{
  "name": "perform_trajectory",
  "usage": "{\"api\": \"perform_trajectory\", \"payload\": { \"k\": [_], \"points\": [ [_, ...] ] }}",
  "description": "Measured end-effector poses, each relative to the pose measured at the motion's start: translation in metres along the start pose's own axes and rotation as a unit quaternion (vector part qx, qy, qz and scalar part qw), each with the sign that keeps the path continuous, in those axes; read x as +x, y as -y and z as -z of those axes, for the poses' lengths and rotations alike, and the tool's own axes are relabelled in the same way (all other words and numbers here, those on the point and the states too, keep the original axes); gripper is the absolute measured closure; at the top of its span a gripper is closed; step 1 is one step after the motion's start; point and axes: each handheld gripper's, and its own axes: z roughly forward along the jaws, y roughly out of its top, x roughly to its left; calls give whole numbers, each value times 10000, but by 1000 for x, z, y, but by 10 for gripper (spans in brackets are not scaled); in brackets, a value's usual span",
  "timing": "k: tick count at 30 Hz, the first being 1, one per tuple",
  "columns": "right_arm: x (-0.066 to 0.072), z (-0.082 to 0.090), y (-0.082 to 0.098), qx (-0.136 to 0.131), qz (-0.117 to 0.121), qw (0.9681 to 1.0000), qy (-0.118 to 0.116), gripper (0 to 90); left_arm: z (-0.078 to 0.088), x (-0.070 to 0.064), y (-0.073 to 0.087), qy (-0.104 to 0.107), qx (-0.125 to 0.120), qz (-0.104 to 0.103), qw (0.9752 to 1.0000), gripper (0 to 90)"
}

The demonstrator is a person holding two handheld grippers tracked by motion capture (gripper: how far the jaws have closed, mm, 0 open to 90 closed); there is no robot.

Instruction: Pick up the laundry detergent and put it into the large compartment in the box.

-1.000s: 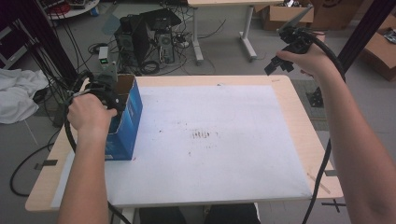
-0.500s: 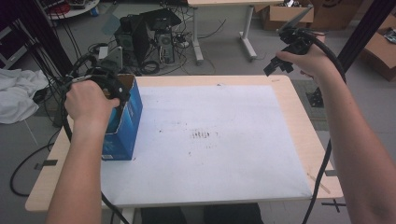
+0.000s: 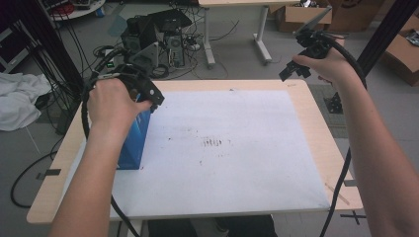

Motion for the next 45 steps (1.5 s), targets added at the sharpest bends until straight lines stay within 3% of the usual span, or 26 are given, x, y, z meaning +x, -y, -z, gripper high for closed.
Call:
{"api": "perform_trajectory", "payload": {
  "k": [10,14,18,28,37,45],
  "points": [
    [3,1,2,-8,-1,10000,9,251,-5,-43,-2,316,-90,-597,9977,1],
    [4,0,1,-17,3,10000,-1,252,-12,-57,-3,610,12,-804,9949,1],
    [4,0,1,-20,1,10000,-5,252,-18,-69,-6,636,169,-964,9932,3],
    [2,0,3,-5,-2,10000,2,253,-26,-98,-11,676,136,-1297,9892,1],
    [0,-3,4,21,-23,10000,-12,253,-31,-107,-14,658,216,-1443,9871,1],
    [-2,-3,6,4,-37,10000,-1,253,-32,-109,-15,657,232,-1423,9874,2]
  ]
}}
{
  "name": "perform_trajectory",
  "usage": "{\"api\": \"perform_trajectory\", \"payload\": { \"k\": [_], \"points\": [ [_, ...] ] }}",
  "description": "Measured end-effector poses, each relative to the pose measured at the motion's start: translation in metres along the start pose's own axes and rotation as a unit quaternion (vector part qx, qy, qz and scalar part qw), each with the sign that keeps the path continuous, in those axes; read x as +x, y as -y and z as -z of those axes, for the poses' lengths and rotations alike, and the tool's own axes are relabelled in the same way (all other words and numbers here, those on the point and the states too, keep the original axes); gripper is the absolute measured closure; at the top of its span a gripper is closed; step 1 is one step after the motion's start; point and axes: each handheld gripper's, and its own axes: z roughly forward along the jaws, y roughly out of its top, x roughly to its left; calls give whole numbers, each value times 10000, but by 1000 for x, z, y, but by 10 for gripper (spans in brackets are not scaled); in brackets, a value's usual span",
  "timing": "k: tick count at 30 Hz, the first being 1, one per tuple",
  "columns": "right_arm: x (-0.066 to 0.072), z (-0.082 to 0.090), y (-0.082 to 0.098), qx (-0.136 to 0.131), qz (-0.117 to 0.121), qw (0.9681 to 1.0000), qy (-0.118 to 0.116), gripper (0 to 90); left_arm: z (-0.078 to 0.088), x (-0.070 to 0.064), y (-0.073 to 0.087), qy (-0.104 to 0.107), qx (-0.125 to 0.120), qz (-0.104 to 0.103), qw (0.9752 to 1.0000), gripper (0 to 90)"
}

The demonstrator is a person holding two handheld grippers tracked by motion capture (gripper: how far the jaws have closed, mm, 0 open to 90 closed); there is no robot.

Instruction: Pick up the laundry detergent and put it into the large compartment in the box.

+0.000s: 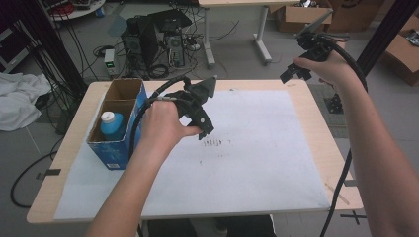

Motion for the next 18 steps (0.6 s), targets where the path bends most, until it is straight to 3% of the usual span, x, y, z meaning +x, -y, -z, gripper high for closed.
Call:
{"api": "perform_trajectory", "payload": {
  "k": [18],
  "points": [
    [0,-2,-1,2,2,10000,-12,253,0,1,-1,-16,-16,17,10000,1]
  ]
}}
